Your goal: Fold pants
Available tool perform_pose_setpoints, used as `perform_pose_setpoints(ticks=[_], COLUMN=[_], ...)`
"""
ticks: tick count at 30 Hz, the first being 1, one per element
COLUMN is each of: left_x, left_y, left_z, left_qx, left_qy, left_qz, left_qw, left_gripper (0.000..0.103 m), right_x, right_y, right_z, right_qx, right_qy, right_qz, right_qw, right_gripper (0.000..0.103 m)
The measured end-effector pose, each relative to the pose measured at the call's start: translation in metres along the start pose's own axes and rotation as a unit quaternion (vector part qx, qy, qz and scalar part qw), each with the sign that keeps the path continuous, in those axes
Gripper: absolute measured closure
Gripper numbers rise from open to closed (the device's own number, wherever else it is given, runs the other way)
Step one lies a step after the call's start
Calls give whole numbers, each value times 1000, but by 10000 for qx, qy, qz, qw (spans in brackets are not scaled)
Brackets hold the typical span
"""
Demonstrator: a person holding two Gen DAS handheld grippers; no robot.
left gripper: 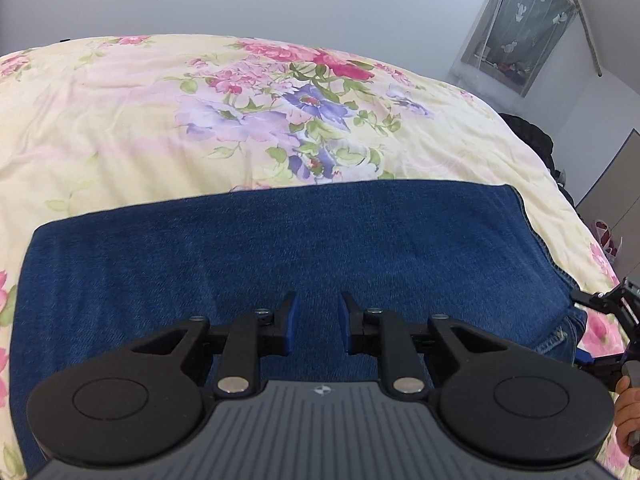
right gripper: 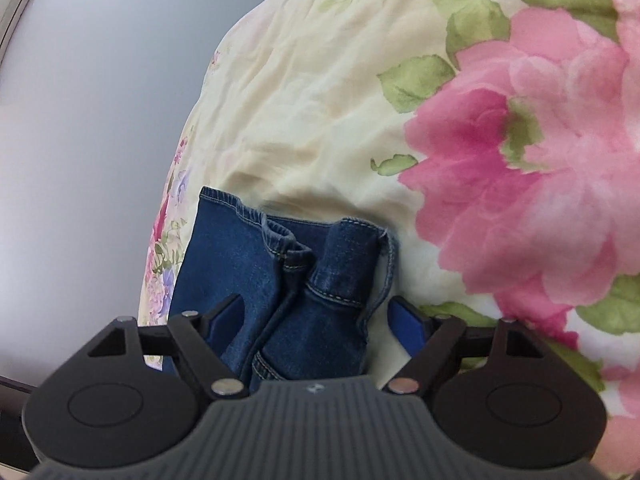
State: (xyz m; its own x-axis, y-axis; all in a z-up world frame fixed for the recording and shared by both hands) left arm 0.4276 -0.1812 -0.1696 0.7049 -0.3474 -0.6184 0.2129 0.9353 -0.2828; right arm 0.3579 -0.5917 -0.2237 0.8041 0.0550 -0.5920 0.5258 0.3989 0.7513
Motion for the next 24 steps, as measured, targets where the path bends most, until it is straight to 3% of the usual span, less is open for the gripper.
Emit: perform_pose_setpoints(ticks=[4,12,18,24], left_x=[16,53,65,31], left_y=[-5,-22,-31,-27], left_z=[9,10,1,-4], left_qx=[20,265,831,569], left_qy=[-32,69,140,280], left_qz=[-75,-90,183,-86], left_qw=[10000,9996,9963,9979], left_gripper=[80,80,80,80], right_x=[13,7,-8,-32], right_y=[7,35,69,106], right_z=[-2,-1,-1,-11], right_qx=[-107,-839,-1587,-2282], right_qy=[52,-107,-248,-571], right_qz=[-14,-8,28,174], right_qw=[9999,9964,9870,9718], right_gripper=[43,86,89,91])
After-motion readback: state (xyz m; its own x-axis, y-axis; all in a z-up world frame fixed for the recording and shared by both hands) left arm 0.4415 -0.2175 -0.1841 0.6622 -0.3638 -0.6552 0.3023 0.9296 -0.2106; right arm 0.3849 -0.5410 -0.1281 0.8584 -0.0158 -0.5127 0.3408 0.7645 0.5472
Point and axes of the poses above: each gripper's, at about its wrist camera, not at the fingertips, and x roughly the way its jaws point, y to its left, z to its top, the point moved 6 cm from there along x, roughly the way its jaws point, and after that the axes turned 8 degrees about -y, right-handed, at the moved point
